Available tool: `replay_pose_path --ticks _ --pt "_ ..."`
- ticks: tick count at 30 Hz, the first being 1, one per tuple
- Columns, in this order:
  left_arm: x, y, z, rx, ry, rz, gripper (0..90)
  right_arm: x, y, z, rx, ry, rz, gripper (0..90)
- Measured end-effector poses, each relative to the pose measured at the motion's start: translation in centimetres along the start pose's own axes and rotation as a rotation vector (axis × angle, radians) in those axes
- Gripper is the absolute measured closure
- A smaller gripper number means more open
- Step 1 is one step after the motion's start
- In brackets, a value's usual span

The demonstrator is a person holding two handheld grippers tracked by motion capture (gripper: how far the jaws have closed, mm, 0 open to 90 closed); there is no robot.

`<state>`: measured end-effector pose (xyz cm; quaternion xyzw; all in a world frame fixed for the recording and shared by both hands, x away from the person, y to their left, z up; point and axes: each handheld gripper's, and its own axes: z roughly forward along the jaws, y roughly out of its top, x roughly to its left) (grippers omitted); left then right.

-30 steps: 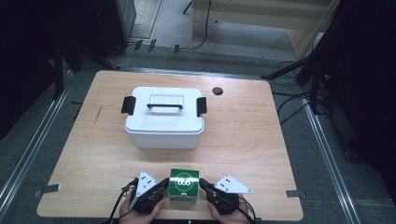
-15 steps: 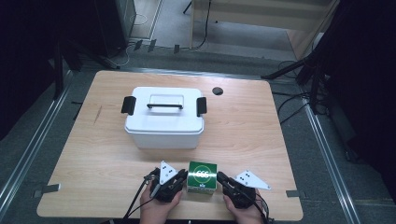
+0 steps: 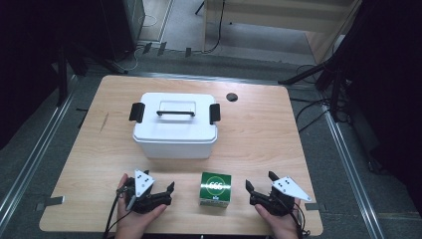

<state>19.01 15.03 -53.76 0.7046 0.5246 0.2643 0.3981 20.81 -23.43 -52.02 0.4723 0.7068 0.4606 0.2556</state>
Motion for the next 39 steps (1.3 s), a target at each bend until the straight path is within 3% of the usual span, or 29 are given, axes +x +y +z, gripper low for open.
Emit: replay_pose_path --ticks 1,3,4,5,6,7,12,13,17,21,25,28,30,31,32,34,39 --pt "0.0 0.0 0.0 0.0 0.0 0.0 6.7 -0.2 0.1 -0.1 0.002 0.004 0.01 11.1" --pt "1.4 0.2 -0.4 -0.018 0.024 -0.018 4.6 -0.5 0.2 -0.1 0.005 0.008 0.008 9.0" --pt "2.7 0.5 -0.8 -0.036 0.09 -0.037 2.4 -0.9 0.2 -0.2 0.019 0.013 -0.018 7.2" --pt "2.7 0.5 -0.8 -0.036 0.09 -0.037 2.4 -1.1 0.2 -0.2 0.021 0.015 -0.015 7.2" --pt "4.3 0.7 -1.2 -0.049 0.118 -0.073 2.3 -1.4 0.3 -0.2 0.022 0.023 -0.017 7.2" --pt "4.3 0.7 -1.2 -0.049 0.118 -0.073 2.3 -1.4 0.3 -0.2 0.022 0.023 -0.017 7.2" --pt "8.6 0.3 -2.1 -0.039 0.188 -0.101 2.2 -2.9 1.2 -0.5 0.036 0.008 -0.012 8.0" --pt "8.6 0.3 -2.1 -0.039 0.188 -0.101 2.2 -2.9 1.2 -0.5 0.036 0.008 -0.012 8.0" --pt "11.2 -0.2 -2.5 -0.036 0.249 -0.117 2.2 -4.0 2.2 -0.5 0.053 -0.02 -0.049 8.6" --pt "13.5 -0.6 -2.6 -0.039 0.3 -0.154 2.2 -4.4 2.8 -0.2 0.066 -0.017 -0.056 11.8" --pt "14.6 -1.1 -2.6 -0.028 0.359 -0.14 2.3 -4.4 3.8 0.8 0.078 -0.021 -0.081 11.9" --pt "14.9 -1.5 -2.4 -0.027 0.375 -0.132 2.2 -4.3 4.3 1.2 0.095 -0.008 -0.097 12.3" --pt "15.5 -1.8 -2.2 -0.03 0.369 -0.18 2.2 -4.1 5.3 1.7 0.124 0.01 -0.142 12.9" --pt "15.5 -1.8 -2.2 -0.03 0.369 -0.18 2.2 -4.1 5.6 1.8 0.129 0.012 -0.15 12.9" --pt "15.7 -2.0 -2.5 -0.062 0.36 -0.197 2.2 -4.1 6.0 1.9 0.133 0.02 -0.167 13.0" --pt "15.7 -2.0 -2.5 -0.064 0.364 -0.199 2.2 -3.9 6.8 2.0 0.136 0.028 -0.187 13.2" --pt "15.2 -2.0 -2.1 -0.047 0.367 -0.157 2.3 -3.7 9.0 2.5 0.152 0.048 -0.249 13.9"
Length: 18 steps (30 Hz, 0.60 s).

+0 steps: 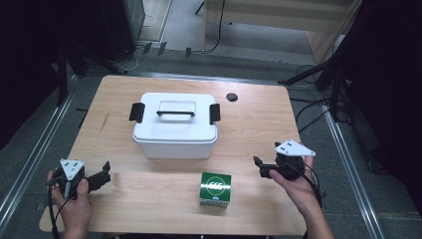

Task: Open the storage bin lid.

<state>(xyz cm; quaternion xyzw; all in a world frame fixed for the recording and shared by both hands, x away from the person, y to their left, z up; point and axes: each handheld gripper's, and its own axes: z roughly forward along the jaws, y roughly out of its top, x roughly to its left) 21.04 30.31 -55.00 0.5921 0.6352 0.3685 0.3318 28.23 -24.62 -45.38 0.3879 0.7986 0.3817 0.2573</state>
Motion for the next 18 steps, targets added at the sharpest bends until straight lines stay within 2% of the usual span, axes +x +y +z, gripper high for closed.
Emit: replay_pose_path --ticks 2,3,5,10,13,15,18 --pt "-0.1 0.0 0.0 -0.001 0.001 0.001 2.3 -0.2 0.8 0.2 0.012 0.009 -0.03 14.1" --pt "-0.1 0.0 0.0 0.002 -0.002 0.002 2.3 -0.2 0.8 0.2 0.012 0.009 -0.03 14.1" --pt "-0.1 0.0 0.1 0.008 -0.001 0.007 2.3 -0.5 2.1 0.5 0.029 0.024 -0.066 14.2" --pt "-0.1 0.0 0.3 0.029 -0.009 0.007 2.3 -1.0 3.8 1.0 0.034 0.066 -0.092 15.4" --pt "-0.1 0.1 0.5 0.041 -0.01 0.0 2.3 -1.0 5.4 1.5 0.044 0.081 -0.142 15.9" --pt "-0.2 0.2 0.6 0.054 0.007 0.006 2.3 -0.7 6.6 2.0 0.055 0.104 -0.19 15.9" --pt "-0.2 0.2 0.6 0.048 0.014 0.0 2.3 -0.4 7.5 2.4 0.068 0.132 -0.218 16.0"
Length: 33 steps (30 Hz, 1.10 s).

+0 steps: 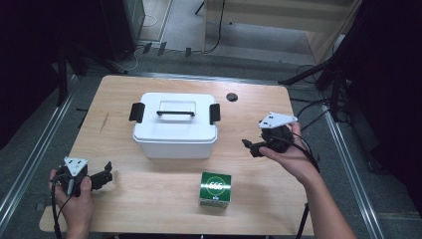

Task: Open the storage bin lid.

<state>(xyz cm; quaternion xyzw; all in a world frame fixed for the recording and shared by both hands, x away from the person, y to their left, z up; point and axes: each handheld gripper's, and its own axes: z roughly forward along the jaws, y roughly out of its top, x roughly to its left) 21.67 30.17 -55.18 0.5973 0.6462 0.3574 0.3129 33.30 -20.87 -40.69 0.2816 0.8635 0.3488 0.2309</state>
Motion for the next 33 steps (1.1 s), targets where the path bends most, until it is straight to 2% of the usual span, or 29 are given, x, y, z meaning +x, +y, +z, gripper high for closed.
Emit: replay_pose_path --ticks 1,4,6,8,12,14,15,17,18,21,23,24,25,27,30,32,33 --pt "0.2 0.0 -0.1 -0.012 -0.007 -0.02 2.3 0.2 0.8 0.4 0.006 0.02 -0.027 16.1" --pt "0.4 -0.1 -0.3 -0.034 -0.022 -0.031 2.3 0.2 1.6 0.7 0.011 0.037 -0.052 16.0" --pt "0.5 -0.1 -0.4 -0.045 -0.031 -0.034 2.3 0.2 2.8 1.2 0.012 0.067 -0.075 16.4" --pt "0.5 -0.1 -0.4 -0.047 -0.031 -0.037 2.3 0.0 3.3 1.5 0.016 0.08 -0.077 17.1" --pt "1.6 0.1 -0.3 -0.044 -0.084 -0.112 2.3 -0.2 4.4 2.3 0.045 0.102 -0.094 19.3" --pt "1.9 0.1 -0.2 -0.04 -0.093 -0.14 2.3 -0.3 4.8 2.4 0.056 0.113 -0.103 19.3" --pt "1.9 0.2 -0.2 -0.042 -0.094 -0.144 2.3 -0.5 5.4 2.7 0.079 0.121 -0.118 20.2" --pt "1.8 0.2 -0.1 -0.034 -0.091 -0.133 2.3 -0.6 5.8 2.9 0.088 0.122 -0.135 21.3" --pt "1.7 0.2 -0.1 -0.031 -0.088 -0.126 2.3 -0.9 6.6 3.1 0.104 0.142 -0.161 22.2" --pt "1.4 0.2 -0.1 -0.022 -0.082 -0.1 2.3 -1.1 7.4 3.2 0.118 0.162 -0.181 24.4" --pt "1.2 0.1 0.0 -0.02 -0.08 -0.085 2.3 -1.2 8.6 3.4 0.156 0.175 -0.224 25.5" --pt "1.2 0.2 -0.1 -0.016 -0.08 -0.078 2.3 -1.2 8.6 3.4 0.156 0.175 -0.224 25.5" --pt "1.1 0.2 -0.1 -0.014 -0.076 -0.075 2.3 -0.8 9.5 3.5 0.17 0.172 -0.26 25.5" --pt "1.0 0.2 0.0 -0.016 -0.066 -0.075 2.3 -0.6 10.0 3.5 0.173 0.178 -0.274 25.5" --pt "0.9 0.1 -0.1 -0.023 -0.054 -0.062 2.3 0.1 11.1 3.7 0.175 0.21 -0.316 28.0" --pt "0.8 0.1 -0.1 -0.022 -0.052 -0.056 2.3 0.5 11.9 4.2 0.191 0.252 -0.368 33.4" --pt "0.7 0.1 -0.1 -0.02 -0.051 -0.053 2.3 0.5 11.9 4.2 0.191 0.252 -0.368 33.4"
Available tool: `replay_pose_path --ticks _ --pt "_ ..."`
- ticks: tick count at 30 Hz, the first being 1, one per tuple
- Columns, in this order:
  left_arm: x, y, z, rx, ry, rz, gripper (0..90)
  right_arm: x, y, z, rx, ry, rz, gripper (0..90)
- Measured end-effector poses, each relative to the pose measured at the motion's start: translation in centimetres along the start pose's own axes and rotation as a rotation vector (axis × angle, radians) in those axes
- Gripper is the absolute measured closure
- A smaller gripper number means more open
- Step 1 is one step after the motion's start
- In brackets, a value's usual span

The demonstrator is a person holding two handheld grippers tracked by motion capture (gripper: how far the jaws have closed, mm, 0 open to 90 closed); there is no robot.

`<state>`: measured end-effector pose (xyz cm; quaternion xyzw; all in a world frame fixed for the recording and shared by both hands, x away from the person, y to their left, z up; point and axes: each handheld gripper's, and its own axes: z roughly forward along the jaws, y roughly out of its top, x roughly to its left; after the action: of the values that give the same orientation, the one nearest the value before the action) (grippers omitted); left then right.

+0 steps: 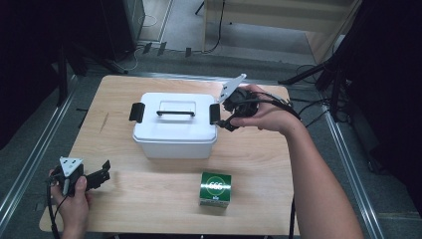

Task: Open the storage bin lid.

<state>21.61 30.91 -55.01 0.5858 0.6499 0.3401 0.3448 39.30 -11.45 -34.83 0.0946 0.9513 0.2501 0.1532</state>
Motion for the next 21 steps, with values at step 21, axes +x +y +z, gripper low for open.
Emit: replay_pose_path --ticks 21 --pt "-0.1 0.0 0.1 0.006 0.006 0.003 2.3 -0.4 5.0 2.8 0.14 0.104 -0.115 50.3"
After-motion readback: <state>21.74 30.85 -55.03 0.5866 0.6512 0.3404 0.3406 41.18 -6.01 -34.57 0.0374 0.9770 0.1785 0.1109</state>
